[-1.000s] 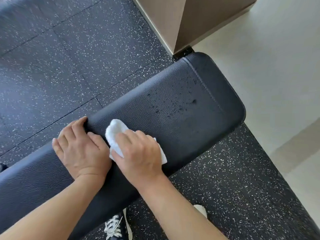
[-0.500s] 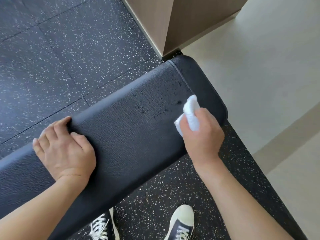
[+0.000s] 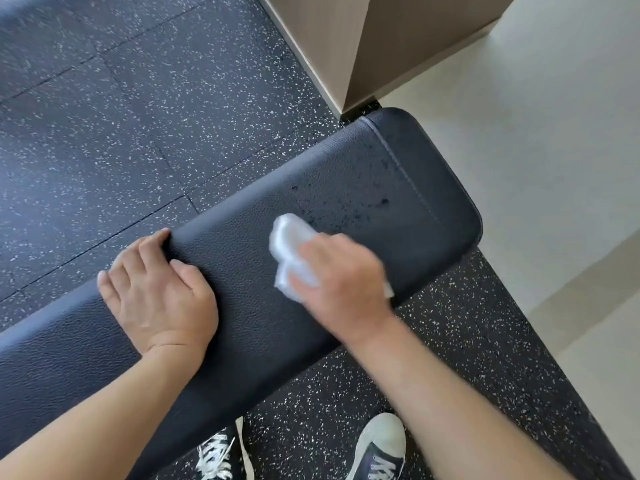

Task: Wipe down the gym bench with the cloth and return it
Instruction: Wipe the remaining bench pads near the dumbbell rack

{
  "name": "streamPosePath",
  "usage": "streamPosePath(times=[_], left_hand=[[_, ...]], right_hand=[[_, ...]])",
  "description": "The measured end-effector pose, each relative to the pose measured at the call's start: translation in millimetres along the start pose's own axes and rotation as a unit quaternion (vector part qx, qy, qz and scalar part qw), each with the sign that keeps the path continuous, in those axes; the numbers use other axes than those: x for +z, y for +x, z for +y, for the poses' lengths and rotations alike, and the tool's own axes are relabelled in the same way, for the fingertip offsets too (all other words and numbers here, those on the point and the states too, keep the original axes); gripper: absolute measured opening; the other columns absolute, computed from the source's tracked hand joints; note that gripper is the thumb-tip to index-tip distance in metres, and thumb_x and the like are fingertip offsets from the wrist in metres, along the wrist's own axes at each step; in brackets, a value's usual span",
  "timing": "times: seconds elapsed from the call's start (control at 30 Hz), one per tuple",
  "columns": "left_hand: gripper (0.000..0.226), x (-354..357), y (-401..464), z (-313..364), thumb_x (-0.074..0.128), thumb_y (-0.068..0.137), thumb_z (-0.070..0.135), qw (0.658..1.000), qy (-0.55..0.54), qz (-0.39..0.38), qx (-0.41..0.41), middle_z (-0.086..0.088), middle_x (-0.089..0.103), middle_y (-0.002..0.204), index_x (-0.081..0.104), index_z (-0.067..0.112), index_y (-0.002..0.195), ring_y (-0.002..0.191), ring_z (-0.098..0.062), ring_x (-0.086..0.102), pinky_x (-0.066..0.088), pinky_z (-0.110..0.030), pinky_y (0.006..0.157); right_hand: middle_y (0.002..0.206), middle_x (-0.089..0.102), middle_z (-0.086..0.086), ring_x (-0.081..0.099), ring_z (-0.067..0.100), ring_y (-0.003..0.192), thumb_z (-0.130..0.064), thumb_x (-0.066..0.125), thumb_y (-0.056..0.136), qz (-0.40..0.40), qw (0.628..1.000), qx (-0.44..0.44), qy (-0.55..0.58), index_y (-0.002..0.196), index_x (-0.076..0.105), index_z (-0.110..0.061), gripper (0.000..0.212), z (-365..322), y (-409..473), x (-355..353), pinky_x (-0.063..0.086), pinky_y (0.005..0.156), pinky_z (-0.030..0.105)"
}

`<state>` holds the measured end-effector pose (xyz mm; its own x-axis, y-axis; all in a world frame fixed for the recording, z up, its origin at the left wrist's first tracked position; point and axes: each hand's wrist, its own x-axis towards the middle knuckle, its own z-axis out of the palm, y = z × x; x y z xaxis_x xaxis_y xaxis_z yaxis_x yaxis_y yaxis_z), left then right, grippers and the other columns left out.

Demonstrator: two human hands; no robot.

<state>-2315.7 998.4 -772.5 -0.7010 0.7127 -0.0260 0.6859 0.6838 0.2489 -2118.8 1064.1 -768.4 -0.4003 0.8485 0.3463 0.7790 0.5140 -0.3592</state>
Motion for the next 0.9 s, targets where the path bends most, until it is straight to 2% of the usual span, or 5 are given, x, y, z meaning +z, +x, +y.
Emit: streamPosePath(times=[0.2,0.33,0.47,0.67,0.9], left_hand=[[0.048,1,2,-4,0.035,0.093,0.029,1.000,-0.004,-0.002,0.003,-0.013,0.053,0.140,0.049,0.020,0.138,0.138,-0.036,0.039,0.014,-0.056,0.127],[0.048,1,1,-3,0.036,0.093,0.029,1.000,-0.014,0.001,0.005,-0.011,0.054,0.141,0.050,0.020,0.138,0.139,-0.035,0.039,0.014,-0.056,0.127],[0.048,4,3,-6,0.035,0.093,0.029,1.000,-0.012,0.008,0.007,-0.014,0.054,0.140,0.050,0.017,0.137,0.138,-0.036,0.040,0.015,-0.058,0.127],[0.048,4,3,-8,0.039,0.093,0.029,1.000,-0.009,0.006,0.013,-0.009,0.054,0.141,0.051,0.020,0.138,0.138,-0.034,0.041,0.016,-0.057,0.127],[0.048,1,4,-8,0.040,0.093,0.028,1.000,-0.012,-0.006,0.013,-0.008,0.054,0.141,0.052,0.017,0.139,0.138,-0.035,0.042,0.017,-0.059,0.125]], right_hand=[[0.075,0.056,0.008,0.054,0.039,0.070,-0.029,0.053,0.086,0.024,0.966,0.254,-0.034,0.082,0.052,-0.013,0.016,88,59,-21,0.034,0.055,0.036],[0.077,0.061,0.002,0.058,0.029,0.066,-0.025,0.074,0.078,-0.012,0.990,0.141,-0.004,0.086,0.062,-0.013,0.019,-4,82,27,0.024,0.057,0.029],[0.081,0.064,0.003,0.060,0.030,0.069,-0.026,0.083,0.071,-0.074,0.995,0.029,0.062,0.094,0.066,-0.013,0.032,-94,87,70,0.036,0.054,0.035],[0.084,0.068,0.002,0.062,0.030,0.070,-0.032,0.069,0.078,-0.056,0.993,-0.080,0.069,0.105,0.067,-0.017,0.030,-43,76,45,0.046,0.053,0.037],[0.085,0.055,0.001,0.056,0.038,0.082,-0.035,0.047,0.090,-0.032,0.971,0.224,-0.072,0.091,0.049,-0.016,0.019,85,117,2,0.045,0.064,0.043]])
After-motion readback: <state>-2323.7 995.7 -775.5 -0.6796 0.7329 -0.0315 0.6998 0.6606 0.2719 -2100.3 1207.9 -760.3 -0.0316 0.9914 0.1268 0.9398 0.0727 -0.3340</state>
